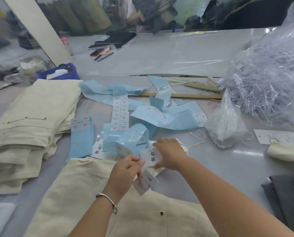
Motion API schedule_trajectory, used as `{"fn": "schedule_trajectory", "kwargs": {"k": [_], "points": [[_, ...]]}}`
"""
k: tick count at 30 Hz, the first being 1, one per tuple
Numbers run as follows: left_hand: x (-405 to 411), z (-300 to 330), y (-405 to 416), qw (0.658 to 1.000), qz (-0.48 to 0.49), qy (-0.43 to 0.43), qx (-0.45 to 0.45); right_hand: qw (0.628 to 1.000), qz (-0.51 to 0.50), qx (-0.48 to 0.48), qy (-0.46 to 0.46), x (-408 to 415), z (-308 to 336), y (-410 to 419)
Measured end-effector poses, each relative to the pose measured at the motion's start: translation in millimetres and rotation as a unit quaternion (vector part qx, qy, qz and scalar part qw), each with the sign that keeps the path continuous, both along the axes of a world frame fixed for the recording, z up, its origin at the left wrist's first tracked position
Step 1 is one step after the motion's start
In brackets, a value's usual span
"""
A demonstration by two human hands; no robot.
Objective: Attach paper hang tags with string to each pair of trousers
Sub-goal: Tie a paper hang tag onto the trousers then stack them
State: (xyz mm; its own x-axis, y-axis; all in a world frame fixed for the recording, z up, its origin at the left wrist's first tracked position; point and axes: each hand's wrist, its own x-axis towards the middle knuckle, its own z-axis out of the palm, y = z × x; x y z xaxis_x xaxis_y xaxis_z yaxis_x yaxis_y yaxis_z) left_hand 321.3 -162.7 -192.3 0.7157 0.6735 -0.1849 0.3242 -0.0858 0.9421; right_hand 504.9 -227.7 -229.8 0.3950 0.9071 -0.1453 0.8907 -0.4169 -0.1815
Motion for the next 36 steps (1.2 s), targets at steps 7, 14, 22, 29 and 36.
{"fn": "schedule_trajectory", "kwargs": {"k": [7,14,22,29,36], "points": [[43,-15,7,0.991,-0.083,0.086,0.064,0.984,-0.178,-0.009,-0.008,12,-9,-49],[75,-20,-7,0.981,-0.128,0.066,-0.128,0.979,-0.187,0.078,-0.004,2,-24,-72],[81,-37,-5,0.977,-0.043,0.017,-0.208,0.958,-0.147,0.245,0.032,-3,-28,-80],[68,-34,5,0.982,-0.083,-0.025,-0.167,0.935,-0.194,0.270,0.126,7,-17,-73],[54,-33,4,0.978,-0.114,-0.041,-0.171,0.834,-0.239,0.324,0.377,30,-3,-62]]}}
